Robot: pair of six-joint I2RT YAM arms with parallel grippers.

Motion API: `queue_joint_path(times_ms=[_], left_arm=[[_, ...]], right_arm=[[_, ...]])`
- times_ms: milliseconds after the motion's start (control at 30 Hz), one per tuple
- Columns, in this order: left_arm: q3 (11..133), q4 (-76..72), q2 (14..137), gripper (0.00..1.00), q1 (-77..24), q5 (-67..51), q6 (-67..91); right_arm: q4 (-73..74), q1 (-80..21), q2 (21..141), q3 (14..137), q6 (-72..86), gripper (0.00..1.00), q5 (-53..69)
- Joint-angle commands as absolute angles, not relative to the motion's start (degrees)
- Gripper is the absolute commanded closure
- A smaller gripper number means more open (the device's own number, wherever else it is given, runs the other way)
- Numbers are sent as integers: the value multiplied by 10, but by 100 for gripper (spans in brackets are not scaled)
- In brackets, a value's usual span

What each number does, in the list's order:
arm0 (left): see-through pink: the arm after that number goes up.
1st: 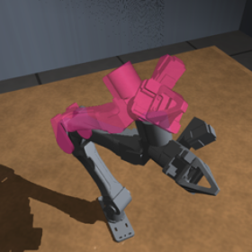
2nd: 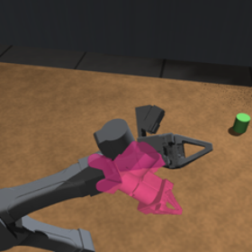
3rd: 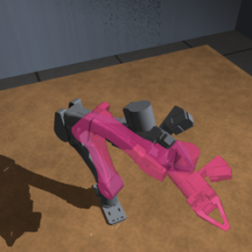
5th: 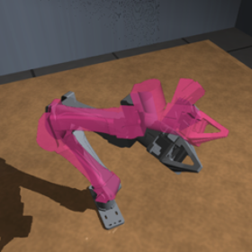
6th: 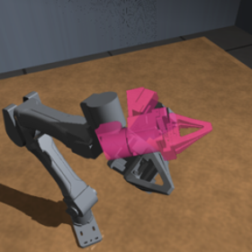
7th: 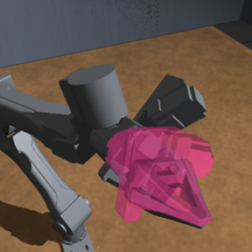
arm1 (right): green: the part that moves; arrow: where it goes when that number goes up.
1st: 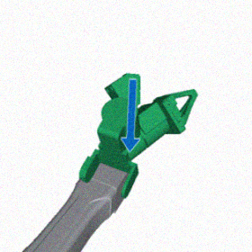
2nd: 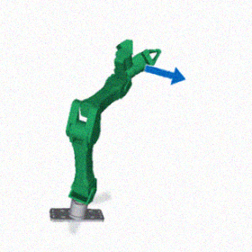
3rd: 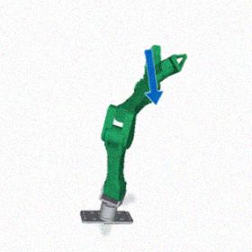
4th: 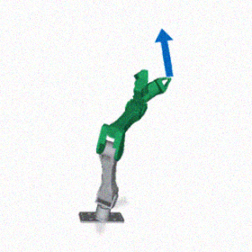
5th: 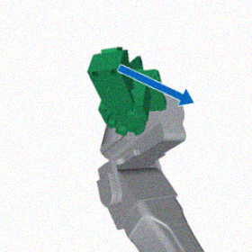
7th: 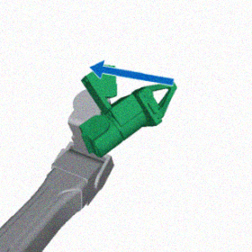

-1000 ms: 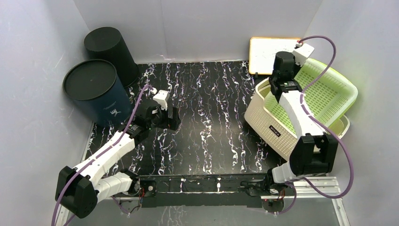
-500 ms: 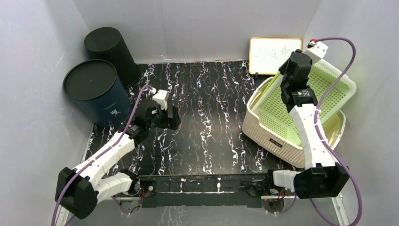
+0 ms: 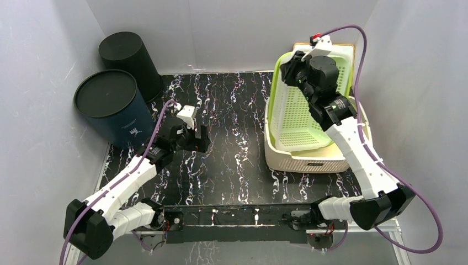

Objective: Turn the large container upside down

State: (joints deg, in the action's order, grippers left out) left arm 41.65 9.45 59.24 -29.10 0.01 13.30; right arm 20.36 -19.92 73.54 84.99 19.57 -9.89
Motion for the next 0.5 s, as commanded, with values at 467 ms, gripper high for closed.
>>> queue_joint_path(times_ms=[467], left_arm=[[508, 172, 565, 2, -294, 51, 136]], right_arm=[[164, -240, 676, 978, 207, 100, 14]])
